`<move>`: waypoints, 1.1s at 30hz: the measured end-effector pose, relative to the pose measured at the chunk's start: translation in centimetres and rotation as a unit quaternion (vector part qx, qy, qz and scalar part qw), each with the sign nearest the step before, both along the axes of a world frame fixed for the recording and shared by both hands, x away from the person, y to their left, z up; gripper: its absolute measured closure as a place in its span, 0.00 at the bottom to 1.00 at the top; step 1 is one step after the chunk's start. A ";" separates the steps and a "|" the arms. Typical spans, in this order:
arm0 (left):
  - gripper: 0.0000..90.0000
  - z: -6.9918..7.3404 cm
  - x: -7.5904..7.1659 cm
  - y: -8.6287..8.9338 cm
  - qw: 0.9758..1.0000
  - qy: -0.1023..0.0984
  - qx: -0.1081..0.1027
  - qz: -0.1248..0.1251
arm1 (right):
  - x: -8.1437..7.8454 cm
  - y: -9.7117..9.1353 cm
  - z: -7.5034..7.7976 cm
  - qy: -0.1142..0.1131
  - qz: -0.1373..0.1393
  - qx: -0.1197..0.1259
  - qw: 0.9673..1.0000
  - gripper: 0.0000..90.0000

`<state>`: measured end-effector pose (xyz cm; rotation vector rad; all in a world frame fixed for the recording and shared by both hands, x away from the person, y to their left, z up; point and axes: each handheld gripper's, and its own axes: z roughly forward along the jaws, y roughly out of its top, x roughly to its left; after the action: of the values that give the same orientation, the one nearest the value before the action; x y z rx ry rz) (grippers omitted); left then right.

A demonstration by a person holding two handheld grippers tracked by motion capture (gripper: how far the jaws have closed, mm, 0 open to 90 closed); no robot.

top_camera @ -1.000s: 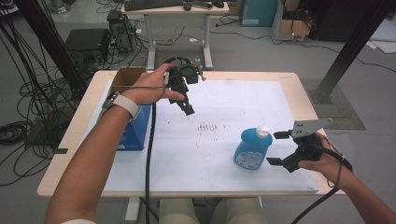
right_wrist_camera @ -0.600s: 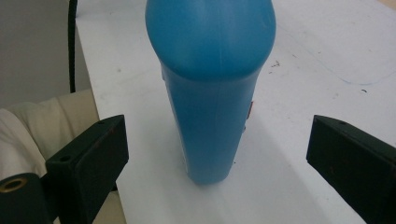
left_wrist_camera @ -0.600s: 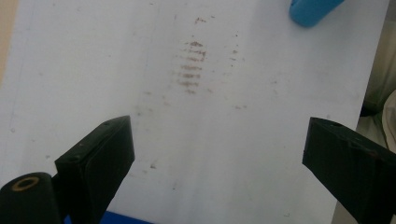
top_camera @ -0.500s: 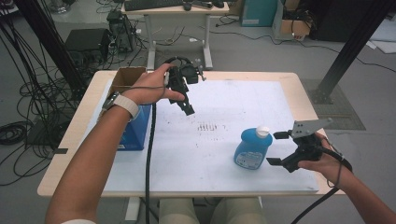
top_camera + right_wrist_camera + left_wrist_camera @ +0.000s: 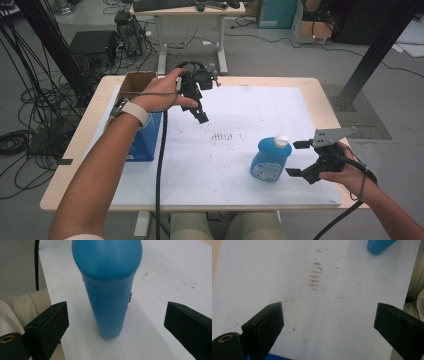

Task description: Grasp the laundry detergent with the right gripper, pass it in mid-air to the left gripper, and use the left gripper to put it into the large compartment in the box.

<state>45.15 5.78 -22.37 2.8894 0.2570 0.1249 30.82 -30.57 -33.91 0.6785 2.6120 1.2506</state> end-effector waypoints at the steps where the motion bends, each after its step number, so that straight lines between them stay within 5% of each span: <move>1: 0.10 0.0 0.0 0.0 1.000 0.000 0.000 0.000 | 0.0 0.0 0.0 0.001 -0.001 0.000 1.000 0.06; 27: 0.10 -0.2 0.1 -0.2 1.000 0.001 0.000 0.000 | 0.5 0.7 -1.7 -0.009 0.011 0.017 1.000 0.06; 31: 0.10 -0.2 0.1 -0.1 1.000 0.000 0.000 0.001 | 0.4 0.9 -2.1 0.003 0.002 0.021 1.000 0.06; 33: 0.10 -0.2 0.1 -0.1 1.000 0.000 0.000 0.001 | 0.7 1.0 -2.3 -0.010 0.014 0.026 1.000 0.06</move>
<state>45.25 5.65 -22.58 2.8893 0.2606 0.1259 31.50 -29.59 -36.24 0.6383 2.5898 1.3298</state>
